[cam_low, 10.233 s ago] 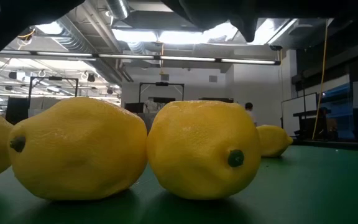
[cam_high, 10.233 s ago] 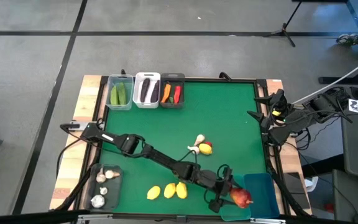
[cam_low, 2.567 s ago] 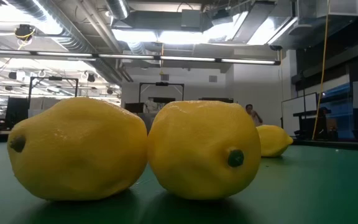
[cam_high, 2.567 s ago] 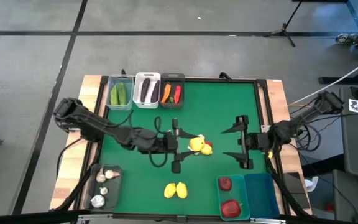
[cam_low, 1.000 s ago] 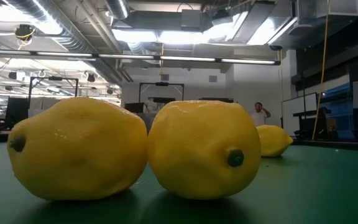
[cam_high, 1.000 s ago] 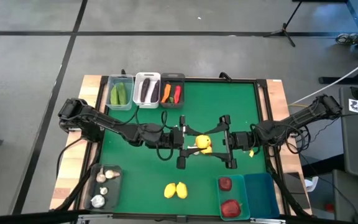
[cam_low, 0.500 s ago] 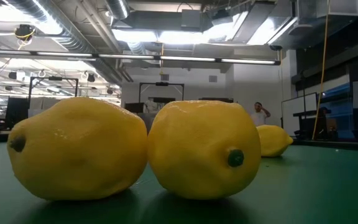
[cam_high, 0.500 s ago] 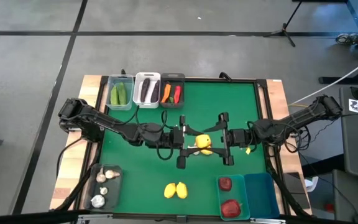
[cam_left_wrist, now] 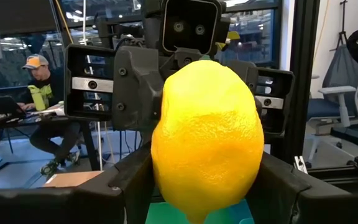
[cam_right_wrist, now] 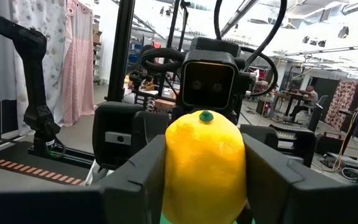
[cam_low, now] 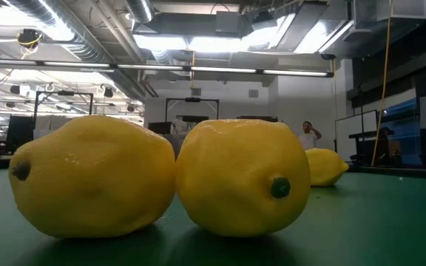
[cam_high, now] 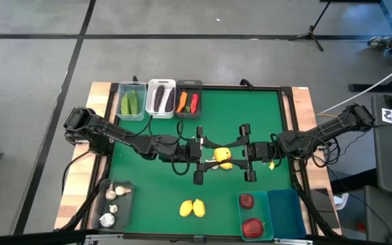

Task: Sort produce into baskets
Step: Put the lemon into the blue bin

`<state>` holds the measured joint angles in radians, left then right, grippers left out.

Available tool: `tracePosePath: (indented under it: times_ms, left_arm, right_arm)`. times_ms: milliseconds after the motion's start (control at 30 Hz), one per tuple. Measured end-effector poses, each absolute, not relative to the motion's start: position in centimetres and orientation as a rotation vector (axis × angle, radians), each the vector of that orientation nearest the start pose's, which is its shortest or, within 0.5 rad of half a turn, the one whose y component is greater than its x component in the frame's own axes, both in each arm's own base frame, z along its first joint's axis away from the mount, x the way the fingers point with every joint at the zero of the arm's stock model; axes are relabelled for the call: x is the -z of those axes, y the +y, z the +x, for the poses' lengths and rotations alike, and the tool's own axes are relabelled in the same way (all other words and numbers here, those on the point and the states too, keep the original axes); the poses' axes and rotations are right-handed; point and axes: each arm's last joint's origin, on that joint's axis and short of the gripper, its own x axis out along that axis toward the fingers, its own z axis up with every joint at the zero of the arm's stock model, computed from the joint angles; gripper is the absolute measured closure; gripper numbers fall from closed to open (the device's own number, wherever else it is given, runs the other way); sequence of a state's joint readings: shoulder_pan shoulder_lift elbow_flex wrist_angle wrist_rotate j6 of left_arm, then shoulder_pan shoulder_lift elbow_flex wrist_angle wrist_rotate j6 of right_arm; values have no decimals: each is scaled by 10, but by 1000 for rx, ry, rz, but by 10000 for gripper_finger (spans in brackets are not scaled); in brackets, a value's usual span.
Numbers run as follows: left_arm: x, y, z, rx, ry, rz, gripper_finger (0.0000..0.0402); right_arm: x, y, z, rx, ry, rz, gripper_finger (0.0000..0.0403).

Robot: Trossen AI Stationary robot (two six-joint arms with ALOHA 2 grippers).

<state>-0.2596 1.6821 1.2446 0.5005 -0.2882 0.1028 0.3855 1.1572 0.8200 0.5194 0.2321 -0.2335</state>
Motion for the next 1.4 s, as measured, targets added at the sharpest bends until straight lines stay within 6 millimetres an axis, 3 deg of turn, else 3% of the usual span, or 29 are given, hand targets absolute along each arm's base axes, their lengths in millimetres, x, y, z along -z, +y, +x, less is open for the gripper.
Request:
tracePosePath:
  times_ms: [167,567,900,1233,1400]
  left_arm:
    - [-319,-93,381,-31,-15,100,182]
    - [-289,-95,376,-14,283,150,97]
    - [-272,-94,369,-29,470,129,98]
    - [-270,-94,368,-33,489,116,98]
    - [-270,-94,368,-33,492,116,98]
  right_arm:
    - [-337,91,243,-133,-182,-177,227]
    - [-339,87,235,-88,-131,-135,230]
    - [-304,86,185,-119,458,216,230]
    - [-281,125,135,-103,827,592,230]
    - [-264,147,115,3,1013,714,230]
